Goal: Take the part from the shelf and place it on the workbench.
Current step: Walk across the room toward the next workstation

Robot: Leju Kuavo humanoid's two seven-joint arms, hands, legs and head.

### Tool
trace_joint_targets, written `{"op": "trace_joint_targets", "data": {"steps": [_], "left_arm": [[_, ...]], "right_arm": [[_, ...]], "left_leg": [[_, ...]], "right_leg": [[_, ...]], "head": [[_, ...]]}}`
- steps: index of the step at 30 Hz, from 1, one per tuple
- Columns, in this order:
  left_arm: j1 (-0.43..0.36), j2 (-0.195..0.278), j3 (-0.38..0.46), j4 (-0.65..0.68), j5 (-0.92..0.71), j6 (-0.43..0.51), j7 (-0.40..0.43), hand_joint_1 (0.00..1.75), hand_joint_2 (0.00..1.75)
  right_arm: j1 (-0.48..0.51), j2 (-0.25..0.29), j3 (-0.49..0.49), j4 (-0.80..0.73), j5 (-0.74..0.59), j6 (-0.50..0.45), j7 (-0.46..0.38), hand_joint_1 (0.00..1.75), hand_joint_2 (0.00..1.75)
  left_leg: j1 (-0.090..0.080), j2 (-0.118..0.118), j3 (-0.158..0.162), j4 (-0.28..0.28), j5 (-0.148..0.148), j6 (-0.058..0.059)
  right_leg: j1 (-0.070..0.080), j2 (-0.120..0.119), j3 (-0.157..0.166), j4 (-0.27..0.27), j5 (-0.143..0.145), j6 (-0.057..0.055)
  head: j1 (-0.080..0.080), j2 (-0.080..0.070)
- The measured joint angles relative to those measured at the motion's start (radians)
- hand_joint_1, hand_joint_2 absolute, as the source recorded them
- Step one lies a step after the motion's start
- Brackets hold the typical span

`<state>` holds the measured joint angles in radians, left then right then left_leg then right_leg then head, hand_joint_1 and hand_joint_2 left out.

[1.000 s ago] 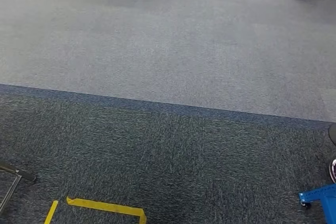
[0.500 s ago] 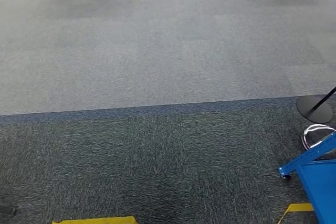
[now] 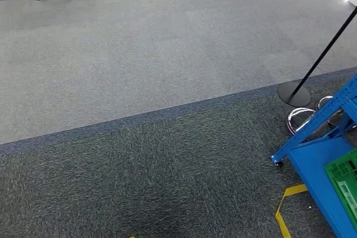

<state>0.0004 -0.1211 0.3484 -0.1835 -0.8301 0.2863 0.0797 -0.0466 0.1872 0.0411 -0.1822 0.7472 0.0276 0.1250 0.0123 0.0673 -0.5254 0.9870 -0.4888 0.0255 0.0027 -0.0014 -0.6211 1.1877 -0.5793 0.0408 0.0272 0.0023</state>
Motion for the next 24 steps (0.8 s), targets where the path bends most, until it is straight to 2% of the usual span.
{"op": "trace_joint_targets", "data": {"steps": [2, 3, 4, 6, 7, 9, 10, 11, 12, 13, 14, 15, 16, 17, 18, 19, 20, 21, 22, 24], "left_arm": [[-0.001, 0.001, 0.001, 0.000, 0.000, -0.002, 0.000, 0.00, 0.00], [-0.001, 0.001, 0.002, 0.000, 0.000, -0.003, 0.000, 0.00, 0.00], [-0.001, 0.002, 0.002, 0.000, 0.000, -0.004, 0.000, 0.00, 0.00], [-0.002, 0.002, 0.004, 0.000, 0.002, -0.004, 0.000, 0.00, 0.00], [-0.004, 0.002, 0.004, 0.000, 0.005, -0.003, -0.001, 0.00, 0.00], [-0.007, 0.001, 0.008, 0.000, 0.014, 0.000, -0.008, 0.00, 0.00], [-0.006, 0.001, 0.011, 0.000, 0.021, 0.002, -0.012, 0.00, 0.00], [-0.004, 0.001, 0.016, 0.000, 0.027, 0.003, -0.017, 0.00, 0.00], [-0.002, 0.001, 0.022, 0.000, 0.035, 0.005, -0.021, 0.00, 0.00], [0.001, 0.001, 0.029, 0.000, 0.043, 0.007, -0.026, 0.00, 0.00], [0.003, 0.000, 0.036, 0.000, 0.052, 0.010, -0.030, 0.00, 0.00], [0.004, -0.001, 0.043, 0.000, 0.059, 0.013, -0.033, 0.00, 0.00], [0.005, -0.001, 0.048, 0.000, 0.064, 0.015, -0.035, 0.00, 0.00], [0.005, -0.002, 0.054, 0.000, 0.066, 0.015, -0.034, 0.00, 0.00], [0.005, -0.003, 0.057, 0.000, 0.067, 0.013, -0.032, 0.00, 0.00], [0.006, -0.004, 0.060, 0.000, 0.066, 0.012, -0.026, 0.00, 0.00], [0.007, -0.005, 0.062, 0.001, 0.064, 0.011, -0.018, 0.00, 0.00], [0.008, -0.008, 0.062, 0.001, 0.061, 0.013, -0.009, 0.00, 0.00], [0.009, -0.010, 0.063, 0.001, 0.058, 0.017, -0.001, 0.00, 0.00], [0.013, -0.016, 0.064, 0.001, 0.053, 0.030, 0.004, 0.00, 0.00]], "right_arm": [[0.010, -0.002, -0.002, 0.000, 0.000, 0.000, 0.003, 0.00, 0.00], [0.014, -0.003, -0.002, 0.000, 0.000, 0.000, 0.003, 0.00, 0.00], [0.017, -0.003, -0.002, 0.001, 0.000, 0.000, 0.003, 0.00, 0.00], [0.018, -0.003, -0.002, 0.002, 0.002, 0.000, 0.000, 0.00, 0.00], [0.017, -0.003, -0.002, 0.002, 0.004, 0.001, -0.001, 0.00, 0.00], [0.015, -0.004, -0.001, 0.002, 0.013, 0.003, -0.001, 0.00, 0.00], [0.013, -0.004, 0.001, 0.002, 0.019, 0.005, -0.001, 0.00, 0.00], [0.012, -0.004, 0.003, 0.002, 0.026, 0.008, -0.001, 0.00, 0.00], [0.010, -0.004, 0.008, 0.002, 0.033, 0.012, -0.002, 0.00, 0.00], [0.009, -0.005, 0.012, 0.002, 0.041, 0.016, -0.002, 0.00, 0.00], [0.007, -0.005, 0.017, 0.002, 0.049, 0.020, -0.002, 0.00, 0.00], [0.005, -0.006, 0.023, 0.001, 0.055, 0.024, -0.003, 0.00, 0.00], [0.003, -0.006, 0.028, 0.001, 0.059, 0.026, -0.002, 0.00, 0.00], [0.001, -0.005, 0.032, 0.001, 0.062, 0.028, -0.001, 0.00, 0.00], [-0.001, -0.005, 0.036, 0.000, 0.063, 0.028, 0.000, 0.00, 0.00], [-0.002, -0.005, 0.038, 0.000, 0.060, 0.026, 0.002, 0.00, 0.00], [-0.003, -0.005, 0.038, 0.000, 0.052, 0.022, 0.004, 0.00, 0.00], [-0.003, -0.005, 0.038, -0.001, 0.041, 0.015, 0.006, 0.00, 0.00], [-0.001, -0.005, 0.035, -0.001, 0.024, 0.005, 0.007, 0.00, 0.00], [0.004, -0.005, 0.023, -0.001, -0.010, -0.016, 0.007, 0.00, 0.00]], "left_leg": [[-0.003, 0.020, 0.005, 0.005, -0.007, -0.009], [-0.006, 0.028, 0.006, 0.008, -0.011, -0.014], [-0.010, 0.037, 0.006, 0.011, -0.013, -0.019], [-0.012, 0.059, 0.009, 0.014, -0.018, -0.026], [-0.010, 0.053, 0.010, 0.020, -0.025, -0.030], [-0.004, 0.003, -0.010, 0.077, -0.066, -0.036], [-0.003, -0.030, -0.035, 0.137, -0.098, -0.038], [-0.003, -0.049, -0.070, 0.209, -0.129, -0.036], [-0.004, -0.055, -0.102, 0.274, -0.149, -0.033], [-0.006, -0.058, -0.125, 0.312, -0.152, -0.029], [-0.008, -0.060, -0.132, 0.314, -0.134, -0.023], [-0.011, -0.066, -0.123, 0.277, -0.098, -0.015], [-0.015, -0.081, -0.102, 0.213, -0.052, -0.007], [-0.017, -0.109, -0.078, 0.146, -0.014, 0.001], [-0.018, -0.134, -0.058, 0.088, 0.010, 0.006], [-0.018, -0.153, -0.046, 0.052, 0.019, 0.008], [-0.018, -0.160, -0.040, 0.037, 0.016, 0.007], [-0.018, -0.152, -0.038, 0.028, 0.014, 0.005], [-0.017, -0.140, -0.036, 0.023, 0.015, 0.005], [-0.013, -0.114, -0.031, 0.012, 0.017, 0.009]], "right_leg": [[-0.001, -0.048, 0.064, -0.129, 0.053, 0.003], [0.001, -0.068, 0.084, -0.170, 0.064, -0.003], [0.004, -0.079, 0.091, -0.187, 0.062, -0.011], [0.007, -0.062, 0.090, -0.188, 0.062, -0.031], [0.006, -0.050, 0.090, -0.189, 0.063, -0.036], [0.004, -0.028, 0.096, -0.190, 0.066, -0.048], [0.004, -0.016, 0.096, -0.191, 0.067, -0.053], [0.005, -0.003, 0.097, -0.191, 0.067, -0.056], [0.007, 0.012, 0.098, -0.190, 0.067, -0.058], [0.010, 0.029, 0.099, -0.190, 0.068, -0.060], [0.012, 0.045, 0.101, -0.190, 0.067, -0.060], [0.013, 0.061, 0.104, -0.190, 0.067, -0.061], [0.013, 0.076, 0.107, -0.190, 0.067, -0.061], [0.014, 0.088, 0.105, -0.190, 0.066, -0.060], [0.014, 0.100, 0.103, -0.188, 0.064, -0.059], [0.012, 0.110, 0.099, -0.187, 0.064, -0.056], [0.010, 0.120, 0.091, -0.186, 0.064, -0.051], [0.007, 0.131, 0.086, -0.186, 0.065, -0.046], [0.006, 0.130, 0.081, -0.183, 0.062, -0.042], [0.009, 0.083, 0.058, -0.139, 0.029, -0.031]], "head": [[0.001, 0.000], [0.002, 0.000], [0.001, 0.000], [-0.002, 0.000], [-0.004, 0.000], [-0.007, 0.000], [-0.010, 0.000], [-0.011, 0.000], [-0.011, 0.000], [-0.012, 0.000], [-0.012, 0.000], [-0.013, 0.000], [-0.013, 0.000], [-0.013, 0.000], [-0.013, 0.000], [-0.013, 0.000], [-0.013, 0.000], [-0.013, 0.000], [-0.013, 0.000], [-0.009, 0.000]]}}
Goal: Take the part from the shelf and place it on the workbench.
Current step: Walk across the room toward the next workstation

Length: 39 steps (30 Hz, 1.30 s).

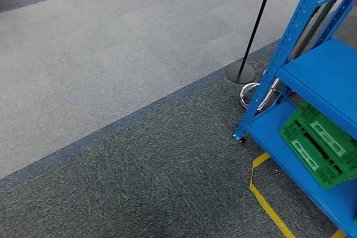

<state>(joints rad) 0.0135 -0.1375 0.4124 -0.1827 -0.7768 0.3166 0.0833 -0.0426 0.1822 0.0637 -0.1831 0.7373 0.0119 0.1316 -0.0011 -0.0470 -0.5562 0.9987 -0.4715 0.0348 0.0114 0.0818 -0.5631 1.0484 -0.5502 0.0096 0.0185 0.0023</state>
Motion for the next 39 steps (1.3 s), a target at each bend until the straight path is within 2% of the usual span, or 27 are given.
{"op": "trace_joint_targets", "data": {"steps": [2, 3, 4, 5, 7, 8, 10, 11, 13, 14, 16, 18, 19, 20, 21, 22, 24, 26, 28, 29, 31, 32, 34, 35, 36, 37, 39], "left_arm": [[0.007, -0.004, 0.004, 0.000, -0.003, 0.011, -0.010, 0.00, 0.00], [0.011, -0.004, 0.007, 0.000, -0.005, 0.014, -0.019, 0.00, 0.00], [0.013, -0.004, 0.009, 0.000, -0.010, 0.016, -0.030, 0.00, 0.00], [0.014, -0.003, 0.010, 0.000, -0.017, 0.020, -0.045, 0.00, 0.00], [0.012, 0.001, 0.010, 0.000, -0.033, 0.036, -0.083, 0.00, 0.00], [0.010, 0.003, 0.010, 0.000, -0.039, 0.048, -0.101, 0.00, 0.00], [0.009, 0.009, 0.009, 0.000, -0.048, 0.071, -0.125, 0.00, 0.00], [0.008, 0.012, 0.009, 0.000, -0.051, 0.077, -0.131, 0.00, 0.00], [0.008, 0.018, 0.008, 0.000, -0.056, 0.083, -0.137, 0.00, 0.00], [0.007, 0.020, 0.008, 0.000, -0.058, 0.084, -0.140, 0.00, 0.00], [0.008, 0.023, 0.008, 0.000, -0.060, 0.086, -0.144, 0.00, 0.00], [0.011, 0.025, 0.008, 0.000, -0.060, 0.086, -0.144, 0.00, 0.00], [0.013, 0.026, 0.008, 0.000, -0.061, 0.085, -0.142, 0.00, 0.00], [0.014, 0.026, 0.008, 0.000, -0.061, 0.084, -0.137, 0.00, 0.00], [0.015, 0.026, 0.008, 0.000, -0.063, 0.082, -0.130, 0.00, 0.00], [0.015, 0.027, 0.007, 0.000, -0.065, 0.081, -0.121, 0.00, 0.00], [0.016, 0.026, 0.007, 0.000, -0.069, 0.078, -0.097, 0.00, 0.00], [0.013, 0.024, 0.007, 0.000, -0.066, 0.076, -0.071, 0.00, 0.00], [0.009, 0.019, 0.009, 0.000, -0.054, 0.077, -0.050, 0.00, 0.00], [0.007, 0.016, 0.011, 0.000, -0.049, 0.081, -0.045, 0.00, 0.00], [0.005, 0.010, 0.014, 0.000, -0.043, 0.090, -0.043, 0.00, 0.00], [0.004, 0.008, 0.016, 0.000, -0.042, 0.095, -0.043, 0.00, 0.00], [0.004, 0.004, 0.019, 0.000, -0.041, 0.104, -0.045, 0.00, 0.00], [0.003, 0.003, 0.021, 0.000, -0.040, 0.108, -0.048, 0.00, 0.00], [0.001, 0.002, 0.023, 0.000, -0.041, 0.112, -0.051, 0.00, 0.00], [-0.001, 0.000, 0.024, 0.000, -0.042, 0.114, -0.054, 0.00, 0.00], [-0.004, -0.001, 0.026, 0.000, -0.046, 0.114, -0.057, 0.00, 0.00]], "right_arm": [[0.000, -0.001, -0.015, 0.000, -0.023, -0.017, 0.001, 0.00, 0.00], [-0.002, -0.001, -0.022, 0.000, -0.031, -0.023, 0.002, 0.00, 0.00], [-0.004, -0.003, -0.029, 0.000, -0.040, -0.026, 0.003, 0.00, 0.00], [-0.005, -0.006, -0.037, 0.000, -0.050, -0.027, 0.003, 0.00, 0.00], [-0.003, -0.019, -0.058, 0.000, -0.078, -0.026, 0.007, 0.00, 0.00], [-0.002, -0.025, -0.071, 0.000, -0.095, -0.025, 0.010, 0.00, 0.00], [0.001, -0.039, -0.101, 0.000, -0.134, -0.025, 0.015, 0.00, 0.00], [0.003, -0.046, -0.118, 0.000, -0.151, -0.025, 0.017, 0.00, 0.00], [0.008, -0.058, -0.149, 0.000, -0.172, -0.025, 0.017, 0.00, 0.00], [0.011, -0.062, -0.161, 0.000, -0.176, -0.025, 0.016, 0.00, 0.00], [0.011, -0.068, -0.177, 0.000, -0.179, -0.024, 0.016, 0.00, 0.00], [0.010, -0.069, -0.188, 0.000, -0.181, -0.024, 0.016, 0.00, 0.00], [0.010, -0.069, -0.192, 0.000, -0.184, -0.025, 0.017, 0.00, 0.00], [0.011, -0.069, -0.197, 0.000, -0.188, -0.028, 0.020, 0.00, 0.00], [0.013, -0.069, -0.203, 0.000, -0.193, -0.031, 0.025, 0.00, 0.00], [0.013, -0.069, -0.209, 0.000, -0.198, -0.035, 0.033, 0.00, 0.00], [0.011, -0.069, -0.223, 0.000, -0.212, -0.044, 0.059, 0.00, 0.00], [0.009, -0.069, -0.240, 0.000, -0.231, -0.059, 0.098, 0.00, 0.00], [0.009, -0.070, -0.262, 0.000, -0.251, -0.073, 0.134, 0.00, 0.00], [0.010, -0.070, -0.274, 0.000, -0.258, -0.077, 0.147, 0.00, 0.00], [0.009, -0.070, -0.292, 0.000, -0.265, -0.082, 0.164, 0.00, 0.00], [0.006, -0.070, -0.300, 0.000, -0.266, -0.084, 0.169, 0.00, 0.00], [0.002, -0.070, -0.311, 0.000, -0.262, -0.084, 0.173, 0.00, 0.00], [0.002, -0.070, -0.314, 0.000, -0.259, -0.084, 0.174, 0.00, 0.00], [0.003, -0.070, -0.317, 0.000, -0.255, -0.083, 0.176, 0.00, 0.00], [0.004, -0.070, -0.319, 0.000, -0.251, -0.081, 0.178, 0.00, 0.00], [0.004, -0.070, -0.321, 0.000, -0.247, -0.079, 0.184, 0.00, 0.00]], "left_leg": [[0.001, 0.031, 0.002, -0.003, -0.001, 0.005], [0.000, 0.049, 0.002, -0.003, -0.003, 0.005], [0.001, 0.066, 0.003, -0.003, -0.005, 0.005], [0.001, 0.082, 0.004, -0.002, -0.007, 0.005], [0.003, 0.107, 0.009, -0.002, -0.011, 0.001], [0.002, 0.116, 0.013, -0.001, -0.014, -0.003], [-0.003, 0.133, 0.019, 0.002, -0.019, -0.014], [-0.005, 0.143, 0.020, 0.003, -0.021, -0.019], [-0.004, 0.162, 0.024, 0.004, -0.025, -0.030], [-0.001, 0.154, 0.024, 0.014, -0.035, -0.036], [0.005, 0.106, -0.002, 0.089, -0.085, -0.045], [0.008, 0.066, -0.060, 0.224, -0.147, -0.048], [0.008, 0.060, -0.084, 0.276, -0.161, -0.049], [0.008, 0.057, -0.095, 0.295, -0.155, -0.048], [0.008, 0.054, -0.090, 0.274, -0.129, -0.045], [0.008, 0.045, -0.069, 0.218, -0.089, -0.041], [0.010, -0.004, -0.017, 0.083, -0.023, -0.031], [0.011, -0.039, 0.008, 0.017, -0.010, -0.026], [0.011, -0.025, 0.010, 0.007, -0.012, -0.023], [0.012, -0.015, 0.011, 0.002, -0.010, -0.018], [0.015, 0.013, 0.014, -0.008, -0.006, -0.008], [0.014, 0.028, 0.015, -0.010, -0.006, -0.005], [0.014, 0.060, 0.014, -0.009, -0.007, -0.003], [0.013, 0.075, 0.014, -0.009, -0.008, -0.004], [0.014, 0.088, 0.015, -0.009, -0.009, -0.005], [0.014, 0.100, 0.017, -0.008, -0.011, -0.007], [0.011, 0.121, 0.023, -0.006, -0.017, -0.017]], "right_leg": [[-0.001, -0.057, -0.057, 0.115, -0.064, 0.012], [-0.003, -0.068, -0.090, 0.178, -0.090, 0.018], [-0.007, -0.074, -0.111, 0.219, -0.100, 0.023], [-0.011, -0.079, -0.116, 0.227, -0.090, 0.028], [-0.018, -0.101, -0.066, 0.132, -0.025, 0.034], [-0.019, -0.130, -0.029, 0.059, 0.006, 0.036], [-0.016, -0.171, 0.020, -0.036, 0.036, 0.027], [-0.013, -0.175, 0.025, -0.048, 0.036, 0.020], [-0.013, -0.149, 0.023, -0.052, 0.041, 0.004], [-0.014, -0.136, 0.024, -0.054, 0.044, -0.003], [-0.018, -0.112, 0.028, -0.058, 0.051, -0.016], [-0.016, -0.086, 0.027, -0.058, 0.054, -0.022], [-0.015, -0.071, 0.028, -0.058, 0.054, -0.023], [-0.014, -0.056, 0.029, -0.058, 0.054, -0.023], [-0.013, -0.041, 0.031, -0.057, 0.054, -0.023], [-0.013, -0.026, 0.033, -0.057, 0.054, -0.023], [-0.012, 0.001, 0.032, -0.055, 0.054, -0.020], [-0.014, 0.022, 0.023, -0.051, 0.054, -0.009], [-0.018, 0.039, 0.009, -0.051, 0.056, 0.005], [-0.019, 0.029, 0.002, -0.045, 0.051, 0.011], [-0.018, -0.021, -0.028, 0.014, 0.009, 0.022], [-0.019, -0.049, -0.057, 0.072, -0.025, 0.027], [-0.022, -0.071, -0.118, 0.195, -0.082, 0.038], [-0.025, -0.074, -0.130, 0.222, -0.084, 0.042], [-0.027, -0.078, -0.122, 0.210, -0.067, 0.045], [-0.029, -0.086, -0.095, 0.160, -0.035, 0.048], [-0.030, -0.128, -0.018, 0.021, 0.025, 0.046]], "head": [[0.004, 0.000], [0.004, 0.000], [0.003, 0.000], [0.003, 0.000], [0.003, 0.000], [0.004, 0.000], [0.004, 0.000], [0.004, 0.000], [0.004, 0.000], [0.002, 0.000], [-0.003, 0.000], [-0.008, 0.000], [-0.007, 0.000], [-0.008, 0.000], [-0.008, 0.000], [-0.008, 0.000], [-0.007, 0.000], [-0.007, 0.000], [-0.007, 0.000], [-0.006, 0.000], [0.000, 0.000], [0.003, 0.000], [0.004, 0.000], [0.004, 0.000], [0.004, 0.000], [0.004, 0.000], [0.005, 0.000]]}}
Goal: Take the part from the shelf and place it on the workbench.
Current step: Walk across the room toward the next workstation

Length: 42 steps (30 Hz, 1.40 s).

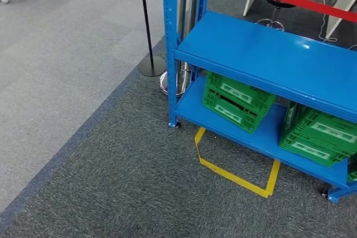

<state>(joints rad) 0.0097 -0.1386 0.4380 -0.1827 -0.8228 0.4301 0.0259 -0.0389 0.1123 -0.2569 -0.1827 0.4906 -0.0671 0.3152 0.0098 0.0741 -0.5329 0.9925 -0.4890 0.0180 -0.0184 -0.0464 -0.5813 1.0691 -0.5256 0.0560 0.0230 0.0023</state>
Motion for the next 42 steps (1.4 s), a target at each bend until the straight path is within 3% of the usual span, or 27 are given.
{"op": "trace_joint_targets", "data": {"steps": [2, 5, 7, 9, 10, 11, 12, 13, 15, 16, 18, 22, 25, 29, 33, 35, 36, 38, 40, 41, 42], "left_arm": [[-0.001, 0.001, 0.001, 0.000, -0.014, -0.001, 0.000, 0.00, 0.00], [-0.003, 0.004, -0.001, 0.000, -0.034, -0.004, 0.002, 0.00, 0.00], [-0.004, 0.006, -0.001, 0.000, -0.039, -0.005, 0.002, 0.00, 0.00], [-0.002, 0.008, -0.002, 0.000, -0.047, -0.008, 0.006, 0.00, 0.00], [-0.001, 0.008, -0.003, 0.000, -0.055, -0.008, 0.008, 0.00, 0.00], [0.000, 0.008, -0.006, 0.000, -0.062, -0.006, 0.009, 0.00, 0.00], [0.001, 0.008, -0.008, 0.000, -0.067, -0.002, 0.007, 0.00, 0.00], [0.000, 0.008, -0.010, 0.000, -0.070, 0.002, 0.004, 0.00, 0.00], [-0.006, 0.007, -0.012, -0.001, -0.071, 0.008, -0.002, 0.00, 0.00], [-0.011, 0.006, -0.012, -0.001, -0.073, 0.008, -0.003, 0.00, 0.00], [-0.017, 0.003, -0.013, -0.001, -0.080, 0.004, 0.000, 0.00, 0.00], [-0.015, -0.002, -0.015, -0.001, -0.089, -0.002, 0.005, 0.00, 0.00], [-0.015, -0.007, -0.016, -0.001, -0.093, -0.006, 0.006, 0.00, 0.00], [-0.013, -0.007, -0.023, 0.000, -0.112, -0.026, 0.024, 0.00, 0.00], [-0.011, -0.004, -0.028, -0.001, -0.110, -0.023, 0.024, 0.00, 0.00], [-0.011, -0.004, -0.027, -0.001, -0.107, -0.017, 0.018, 0.00, 0.00], [-0.011, -0.004, -0.027, -0.001, -0.106, -0.016, 0.018, 0.00, 0.00], [-0.007, -0.004, -0.027, -0.001, -0.105, -0.016, 0.019, 0.00, 0.00], [-0.004, -0.003, -0.027, -0.001, -0.105, -0.018, 0.022, 0.00, 0.00], [-0.002, -0.003, -0.027, -0.001, -0.106, -0.018, 0.022, 0.00, 0.00], [-0.002, -0.004, -0.027, -0.001, -0.107, -0.019, 0.022, 0.00, 0.00]], "right_arm": [[-0.003, 0.001, -0.004, 0.000, -0.004, 0.000, 0.002, 0.00, 0.00], [0.002, 0.003, -0.017, 0.000, -0.015, -0.003, -0.005, 0.00, 0.00], [0.005, 0.003, -0.022, 0.000, -0.019, -0.005, -0.008, 0.00, 0.00], [0.005, 0.004, -0.027, 0.000, -0.024, -0.005, -0.010, 0.00, 0.00], [0.006, 0.005, -0.031, 0.000, -0.028, -0.005, -0.007, 0.00, 0.00], [0.006, 0.006, -0.036, 0.000, -0.032, -0.004, 0.001, 0.00, 0.00], [0.008, 0.008, -0.042, 0.000, -0.035, -0.003, 0.013, 0.00, 0.00], [0.009, 0.011, -0.046, 0.000, -0.036, -0.003, 0.026, 0.00, 0.00], [0.014, 0.015, -0.051, 0.000, -0.026, 0.000, 0.042, 0.00, 0.00], [0.018, 0.017, -0.053, 0.000, -0.018, 0.003, 0.041, 0.00, 0.00], [0.024, 0.020, -0.053, 0.000, -0.007, 0.014, 0.028, 0.00, 0.00], [0.029, 0.020, -0.052, 0.000, -0.001, 0.025, 0.009, 0.00, 0.00], [0.028, 0.020, -0.052, 0.000, 0.000, 0.024, 0.003, 0.00, 0.00], [0.030, 0.022, -0.053, 0.000, 0.007, 0.016, -0.031, 0.00, 0.00], [0.032, 0.027, -0.052, 0.000, 0.032, 0.031, -0.063, 0.00, 0.00], [0.034, 0.029, -0.049, 0.000, 0.050, 0.035, -0.069, 0.00, 0.00], [0.035, 0.029, -0.046, 0.000, 0.057, 0.036, -0.072, 0.00, 0.00], [0.035, 0.029, -0.041, 0.000, 0.067, 0.036, -0.076, 0.00, 0.00], [0.036, 0.030, -0.038, 0.000, 0.071, 0.037, -0.081, 0.00, 0.00], [0.038, 0.030, -0.038, 0.000, 0.072, 0.038, -0.083, 0.00, 0.00], [0.039, 0.030, -0.038, 0.000, 0.073, 0.038, -0.084, 0.00, 0.00]], "left_leg": [[-0.005, 0.018, 0.006, 0.003, -0.006, -0.012], [-0.002, 0.035, 0.012, 0.006, -0.012, -0.029], [0.002, 0.000, -0.003, 0.050, -0.048, -0.040], [0.003, -0.045, -0.057, 0.173, -0.111, -0.042], [0.002, -0.055, -0.087, 0.238, -0.134, -0.040], [0.001, -0.060, -0.109, 0.281, -0.140, -0.038], [0.001, -0.063, -0.116, 0.287, -0.125, -0.034], [0.000, -0.066, -0.106, 0.258, -0.096, -0.029], [-0.003, -0.080, -0.061, 0.134, -0.022, -0.016], [-0.004, -0.087, -0.040, 0.078, -0.003, -0.011], [-0.006, -0.097, -0.024, 0.024, 0.004, -0.008], [-0.006, -0.098, -0.023, 0.016, 0.004, -0.013], [-0.008, -0.098, -0.022, 0.017, 0.002, -0.007], [-0.014, -0.099, -0.025, 0.024, 0.001, 0.003], [-0.017, -0.098, -0.024, 0.025, -0.002, 0.013], [-0.012, -0.094, -0.016, 0.012, 0.001, 0.022], [-0.009, -0.090, -0.012, 0.005, 0.003, 0.027], [-0.006, -0.079, -0.007, -0.001, 0.003, 0.031], [-0.006, -0.069, -0.006, -0.001, 0.001, 0.029], [-0.005, -0.066, -0.004, 0.000, -0.002, 0.026], [-0.003, -0.064, -0.001, 0.000, -0.004, 0.021]], "right_leg": [[0.003, -0.024, 0.038, -0.068, 0.020, -0.013], [0.006, 0.005, 0.036, -0.068, 0.021, -0.035], [0.004, 0.023, 0.041, -0.070, 0.024, -0.046], [0.004, 0.045, 0.041, -0.071, 0.026, -0.053], [0.006, 0.059, 0.041, -0.071, 0.027, -0.055], [0.007, 0.074, 0.041, -0.071, 0.027, -0.056], [0.008, 0.088, 0.043, -0.070, 0.026, -0.056], [0.009, 0.099, 0.044, -0.070, 0.026, -0.057], [0.012, 0.117, 0.047, -0.069, 0.024, -0.056], [0.013, 0.123, 0.046, -0.067, 0.023, -0.055], [0.016, 0.129, 0.040, -0.063, 0.020, -0.049], [0.015, 0.127, 0.034, -0.067, 0.018, -0.064], [0.014, 0.126, 0.037, -0.076, 0.021, -0.058], [0.007, 0.127, 0.047, -0.080, 0.025, -0.032], [0.003, 0.128, 0.043, -0.083, 0.023, -0.019], [0.005, 0.113, 0.037, -0.073, 0.013, -0.014], [0.006, 0.097, 0.024, -0.044, -0.006, -0.013], [0.006, 0.065, -0.033, 0.071, -0.068, -0.010], [0.004, 0.057, -0.097, 0.188, -0.112, -0.007], [0.002, 0.055, -0.108, 0.203, -0.105, -0.005], [0.000, 0.054, -0.097, 0.179, -0.079, -0.003]], "head": [[-0.005, 0.000], [-0.010, 0.000], [-0.013, 0.000], [-0.017, 0.000], [-0.017, 0.000], [-0.018, 0.000], [-0.018, 0.000], [-0.018, 0.000], [-0.020, 0.000], [-0.020, 0.000], [-0.021, 0.000], [-0.020, 0.000], [-0.020, 0.000], [-0.020, 0.000], [-0.021, 0.000], [-0.020, 0.000], [-0.017, 0.000], [-0.014, 0.000], [-0.014, 0.000], [-0.013, 0.000], [-0.013, 0.000]]}}
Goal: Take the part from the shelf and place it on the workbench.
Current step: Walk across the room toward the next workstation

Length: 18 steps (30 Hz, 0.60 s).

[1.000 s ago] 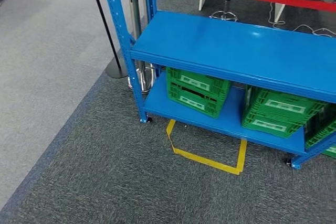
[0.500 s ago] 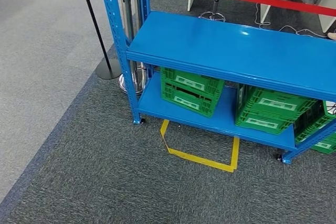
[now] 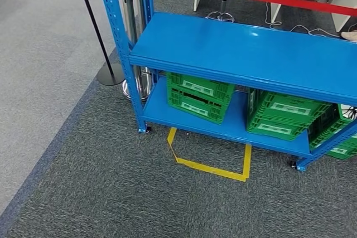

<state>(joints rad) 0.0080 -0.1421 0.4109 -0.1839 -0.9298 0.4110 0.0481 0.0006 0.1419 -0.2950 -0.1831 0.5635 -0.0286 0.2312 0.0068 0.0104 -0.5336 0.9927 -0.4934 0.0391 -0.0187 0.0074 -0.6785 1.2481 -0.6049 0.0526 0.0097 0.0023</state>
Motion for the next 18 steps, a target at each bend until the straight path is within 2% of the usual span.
{"op": "trace_joint_targets", "data": {"steps": [2, 3, 4, 5, 8, 10, 12, 13, 14, 15, 17, 18], "left_arm": [[0.000, -0.001, 0.000, 0.000, -0.002, -0.001, 0.000, 0.00, 0.00], [0.000, 0.000, 0.000, 0.000, -0.002, -0.001, 0.000, 0.00, 0.00], [0.000, 0.000, 0.000, 0.000, -0.003, 0.000, -0.001, 0.00, 0.00], [0.000, 0.001, 0.000, 0.000, -0.004, 0.001, -0.002, 0.00, 0.00], [-0.003, 0.002, 0.001, 0.000, -0.006, 0.004, -0.004, 0.00, 0.00], [-0.004, 0.002, 0.003, 0.000, -0.008, 0.005, -0.004, 0.00, 0.00], [-0.003, 0.002, 0.007, 0.000, -0.009, 0.005, -0.004, 0.00, 0.00], [-0.002, 0.002, 0.009, 0.000, -0.010, 0.005, -0.004, 0.00, 0.00], [0.000, 0.002, 0.011, 0.000, -0.010, 0.004, -0.004, 0.00, 0.00], [0.001, 0.002, 0.012, 0.000, -0.011, 0.004, -0.004, 0.00, 0.00], [0.002, 0.004, 0.014, 0.000, -0.012, 0.004, -0.004, 0.00, 0.00], [0.002, 0.005, 0.015, 0.000, -0.012, 0.004, -0.004, 0.00, 0.00]], "right_arm": [[0.002, 0.000, 0.000, 0.000, 0.002, 0.001, -0.002, 0.00, 0.00], [0.002, 0.001, 0.000, 0.000, 0.002, 0.002, -0.004, 0.00, 0.00], [0.001, 0.001, 0.000, 0.000, 0.003, 0.003, -0.006, 0.00, 0.00], [0.001, 0.002, 0.000, 0.000, 0.003, 0.005, -0.009, 0.00, 0.00], [0.001, 0.006, 0.000, 0.000, 0.006, 0.007, -0.015, 0.00, 0.00], [0.002, 0.008, 0.000, 0.000, 0.008, 0.006, -0.017, 0.00, 0.00], [0.002, 0.008, 0.000, 0.000, 0.009, 0.006, -0.018, 0.00, 0.00], [0.002, 0.008, 0.000, 0.000, 0.009, 0.006, -0.019, 0.00, 0.00], [0.002, 0.008, 0.000, 0.000, 0.010, 0.006, -0.019, 0.00, 0.00], [0.003, 0.008, 0.000, 0.000, 0.010, 0.006, -0.019, 0.00, 0.00], [0.003, 0.009, 0.000, 0.000, 0.011, 0.006, -0.019, 0.00, 0.00], [0.003, 0.011, 0.000, 0.000, 0.011, 0.006, -0.019, 0.00, 0.00]], "left_leg": [[0.003, 0.002, 0.010, 0.001, -0.009, -0.012], [0.003, 0.003, 0.014, 0.004, -0.015, -0.020], [0.002, 0.004, 0.017, 0.006, -0.019, -0.027], [0.000, 0.004, 0.018, 0.007, -0.021, -0.033], [0.004, 0.004, 0.021, 0.015, -0.032, -0.047], [0.006, 0.002, -0.008, 0.084, -0.071, -0.055], [0.006, 0.000, -0.079, 0.222, -0.122, -0.057], [0.006, 0.000, -0.114, 0.279, -0.134, -0.057], [0.005, 0.000, -0.135, 0.306, -0.127, -0.054], [0.003, -0.001, -0.139, 0.294, -0.101, -0.049], [-0.005, -0.005, -0.108, 0.184, -0.016, -0.029], [-0.009, -0.007, -0.086, 0.126, 0.013, -0.017]], "right_leg": [[-0.005, -0.009, 0.064, -0.129, 0.072, 0.004], [-0.006, -0.012, 0.096, -0.188, 0.093, 0.002], [-0.005, -0.013, 0.117, -0.226, 0.102, -0.002], [-0.003, -0.013, 0.126, -0.238, 0.099, -0.009], [0.001, -0.008, 0.131, -0.237, 0.094, -0.033], [0.000, -0.008, 0.139, -0.239, 0.089, -0.047], [0.004, -0.006, 0.146, -0.239, 0.082, -0.056], [0.006, -0.004, 0.151, -0.239, 0.078, -0.060], [0.009, 0.000, 0.157, -0.239, 0.074, -0.062], [0.012, 0.003, 0.164, -0.239, 0.068, -0.064], [0.016, 0.009, 0.177, -0.240, 0.056, -0.064], [0.019, 0.010, 0.181, -0.240, 0.049, -0.062]], "head": [[0.001, 0.000], [0.001, 0.000], [0.001, 0.000], [0.001, 0.000], [-0.001, 0.000], [-0.004, 0.000], [-0.007, 0.000], [-0.006, 0.000], [-0.006, 0.000], [-0.006, 0.000], [-0.006, 0.000], [-0.006, 0.000]]}}
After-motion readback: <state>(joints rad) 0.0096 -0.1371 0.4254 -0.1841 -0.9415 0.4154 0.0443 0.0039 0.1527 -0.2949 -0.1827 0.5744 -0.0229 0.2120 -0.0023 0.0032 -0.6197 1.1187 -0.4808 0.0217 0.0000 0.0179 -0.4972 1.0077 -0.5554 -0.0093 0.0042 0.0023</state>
